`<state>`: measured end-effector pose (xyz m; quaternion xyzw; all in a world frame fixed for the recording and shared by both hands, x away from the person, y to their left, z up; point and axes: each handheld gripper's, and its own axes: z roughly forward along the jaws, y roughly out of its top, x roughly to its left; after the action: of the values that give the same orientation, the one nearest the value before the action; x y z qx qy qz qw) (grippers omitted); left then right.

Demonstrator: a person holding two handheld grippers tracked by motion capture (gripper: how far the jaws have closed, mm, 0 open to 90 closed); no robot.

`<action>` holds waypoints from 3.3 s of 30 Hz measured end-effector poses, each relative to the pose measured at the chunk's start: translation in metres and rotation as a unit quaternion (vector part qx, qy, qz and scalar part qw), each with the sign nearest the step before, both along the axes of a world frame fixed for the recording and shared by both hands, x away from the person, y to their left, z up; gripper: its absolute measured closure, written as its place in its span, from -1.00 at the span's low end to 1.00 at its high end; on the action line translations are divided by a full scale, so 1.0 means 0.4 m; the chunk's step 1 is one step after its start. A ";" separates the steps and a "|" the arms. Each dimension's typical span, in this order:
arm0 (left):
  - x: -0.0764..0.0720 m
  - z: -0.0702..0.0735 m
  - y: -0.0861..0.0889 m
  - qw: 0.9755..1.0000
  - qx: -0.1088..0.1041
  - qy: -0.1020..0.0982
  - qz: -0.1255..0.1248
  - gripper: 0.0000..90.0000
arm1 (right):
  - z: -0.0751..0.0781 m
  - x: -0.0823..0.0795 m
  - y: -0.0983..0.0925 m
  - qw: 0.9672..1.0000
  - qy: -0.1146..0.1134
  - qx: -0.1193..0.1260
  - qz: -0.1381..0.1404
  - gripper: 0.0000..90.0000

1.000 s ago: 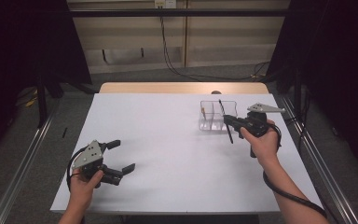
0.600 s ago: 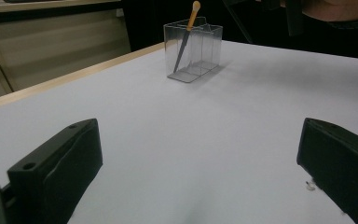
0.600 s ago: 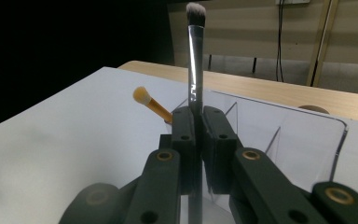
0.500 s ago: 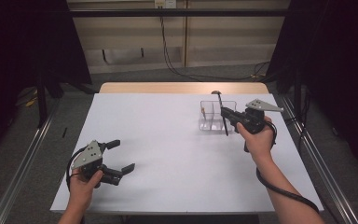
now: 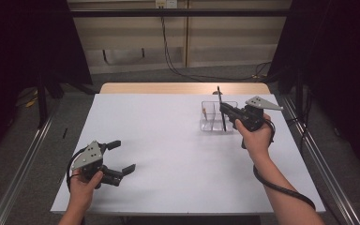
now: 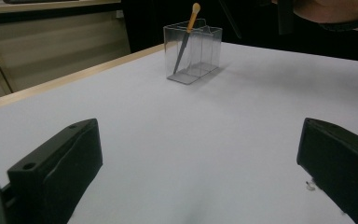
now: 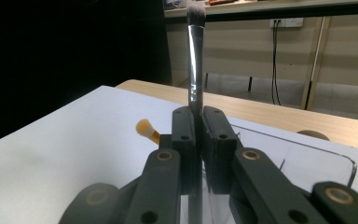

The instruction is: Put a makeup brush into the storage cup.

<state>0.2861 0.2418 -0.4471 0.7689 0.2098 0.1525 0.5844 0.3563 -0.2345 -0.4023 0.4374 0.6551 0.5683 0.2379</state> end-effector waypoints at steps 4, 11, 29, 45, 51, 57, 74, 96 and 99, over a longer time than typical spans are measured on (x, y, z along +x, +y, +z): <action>0.000 0.001 0.001 1.000 0.001 -0.001 -0.001 -1.00 | -0.001 0.005 0.004 1.000 -0.003 0.002 -0.001 0.88; 0.000 0.000 0.001 1.000 0.000 0.000 0.000 -1.00 | 0.004 0.012 0.015 1.000 -0.010 0.001 -0.004 0.88; 0.000 -0.001 0.002 1.000 -0.001 0.003 0.001 -1.00 | 0.033 0.037 0.030 0.999 -0.030 -0.003 -0.012 0.88; -0.001 -0.002 0.005 1.000 -0.001 0.003 0.001 -1.00 | 0.033 0.067 0.042 0.999 -0.038 0.008 -0.019 0.88; -0.002 -0.002 0.005 1.000 -0.003 0.003 0.001 -1.00 | 0.035 0.078 0.049 0.999 -0.041 0.008 -0.019 0.88; -0.001 -0.003 0.005 1.000 -0.005 0.004 0.002 -1.00 | 0.034 0.088 0.054 0.999 -0.041 0.008 -0.019 0.88; -0.001 -0.003 0.007 1.000 -0.003 0.003 0.001 -1.00 | 0.031 0.112 0.073 0.999 -0.044 0.010 -0.026 0.88; 0.000 -0.005 0.007 1.000 -0.002 0.007 -0.001 -1.00 | 0.030 0.138 0.082 0.998 -0.049 0.005 -0.038 0.88; 0.001 -0.006 0.009 1.000 -0.001 0.006 -0.001 -1.00 | 0.027 0.140 0.082 0.998 -0.047 0.005 -0.039 0.88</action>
<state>0.2864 0.2453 -0.4495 0.7692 0.2130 0.1472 0.5842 0.4124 -0.2017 -0.3913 0.4360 0.6231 0.5818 0.2884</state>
